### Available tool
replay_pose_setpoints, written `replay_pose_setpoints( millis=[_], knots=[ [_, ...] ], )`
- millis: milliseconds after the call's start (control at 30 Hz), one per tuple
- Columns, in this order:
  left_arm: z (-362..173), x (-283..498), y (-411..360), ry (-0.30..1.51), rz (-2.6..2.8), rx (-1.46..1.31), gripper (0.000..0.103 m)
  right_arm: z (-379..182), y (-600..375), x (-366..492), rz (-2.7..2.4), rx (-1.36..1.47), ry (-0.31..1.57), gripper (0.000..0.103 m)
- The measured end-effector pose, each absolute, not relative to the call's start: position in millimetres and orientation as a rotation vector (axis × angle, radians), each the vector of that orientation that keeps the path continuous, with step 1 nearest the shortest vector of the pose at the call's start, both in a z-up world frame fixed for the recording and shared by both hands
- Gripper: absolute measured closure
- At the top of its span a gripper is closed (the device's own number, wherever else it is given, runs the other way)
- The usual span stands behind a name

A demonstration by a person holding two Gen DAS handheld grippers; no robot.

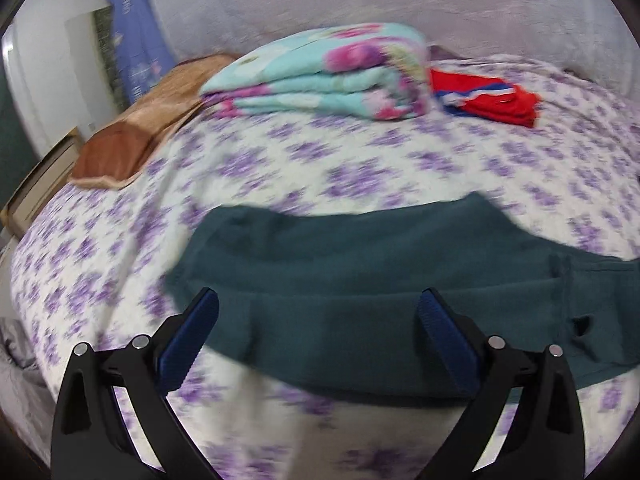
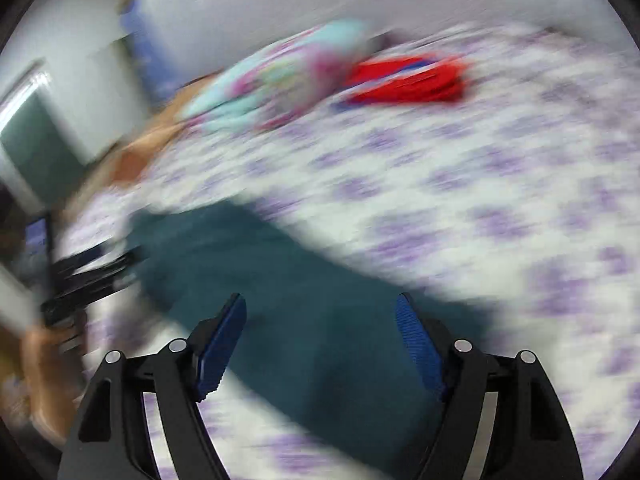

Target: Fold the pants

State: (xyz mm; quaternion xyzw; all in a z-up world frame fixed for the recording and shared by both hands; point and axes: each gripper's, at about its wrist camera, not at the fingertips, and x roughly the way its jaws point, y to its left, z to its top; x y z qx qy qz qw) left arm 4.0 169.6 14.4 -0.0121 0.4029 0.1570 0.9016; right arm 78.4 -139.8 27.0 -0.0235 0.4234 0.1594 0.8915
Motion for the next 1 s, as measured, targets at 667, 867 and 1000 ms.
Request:
replay_pose_setpoints(
  millis=[667,867,1000],
  knots=[
    [-2,44,33,0.962,0.035,0.047,0.005,-7,-181,85,0.421,0.071,0.842,0.041],
    [-41,55,23,1.104,-0.038,0.018,0.004,-19,-185,94,0.389,0.123,0.901,0.036],
    [-40,51,34,1.097,-0.031,-0.021,0.004,-14,-186,90,0.374,0.115,0.867,0.033]
  ],
)
